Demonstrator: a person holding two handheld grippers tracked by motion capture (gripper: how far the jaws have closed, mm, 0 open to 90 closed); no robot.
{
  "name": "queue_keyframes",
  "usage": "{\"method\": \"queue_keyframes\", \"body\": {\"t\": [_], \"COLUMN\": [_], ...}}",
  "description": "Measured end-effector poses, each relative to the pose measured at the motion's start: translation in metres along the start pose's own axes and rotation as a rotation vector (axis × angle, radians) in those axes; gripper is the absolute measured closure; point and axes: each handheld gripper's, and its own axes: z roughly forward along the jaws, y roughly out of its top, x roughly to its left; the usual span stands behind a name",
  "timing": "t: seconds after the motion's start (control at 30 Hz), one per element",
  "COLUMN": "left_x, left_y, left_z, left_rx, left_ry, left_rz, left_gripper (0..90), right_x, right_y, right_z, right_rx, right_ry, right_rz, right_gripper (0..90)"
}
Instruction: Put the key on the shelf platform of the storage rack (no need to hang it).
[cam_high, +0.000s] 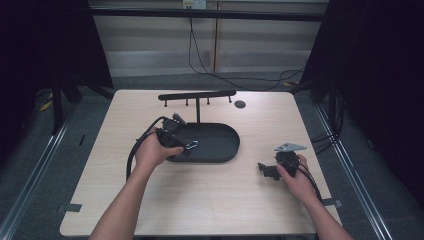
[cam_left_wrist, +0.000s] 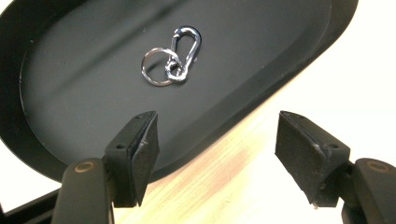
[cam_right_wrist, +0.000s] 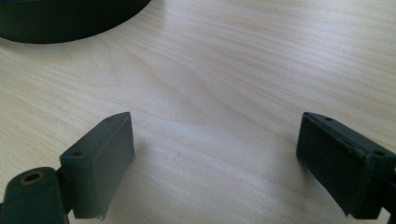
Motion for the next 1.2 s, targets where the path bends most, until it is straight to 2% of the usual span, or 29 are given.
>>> {"method": "queue_keyframes", "body": {"t": [0.37, 0.47, 0.53, 0.9, 0.97, 1.2], "left_x": [-0.001, 0.0, 0.001, 0.003, 0.003, 0.004], "left_y": [-0.018, -0.024, -0.027, -0.046, -0.05, -0.061], "left_z": [0.001, 0.003, 0.004, 0.009, 0.01, 0.009], "left_rx": [0.003, 0.004, 0.007, -0.012, -0.018, -0.032], "left_ry": [-0.009, 0.005, -0.006, -0.026, -0.024, -0.024], "left_rz": [0.016, 0.022, 0.019, 0.034, 0.025, 0.033], "left_gripper": [29.4, 29.4, 29.2, 27.3, 27.2, 26.5], "right_x": [0.0, 0.0, 0.0, 0.0, 0.0, 0.0], "right_y": [0.0, 0.0, 0.0, 0.0, 0.0, 0.0], "right_z": [0.0, 0.0, 0.0, 0.0, 0.0, 0.0], "right_rx": [0.001, 0.0, 0.002, 0.0, 0.0, -0.001], "right_ry": [0.0, 0.0, -0.001, -0.001, 0.0, 0.0], "right_rz": [0.001, 0.0, 0.002, 0.0, 0.0, 0.0], "right_gripper": [10.9, 10.9, 10.9, 10.9, 10.9, 10.9]}}
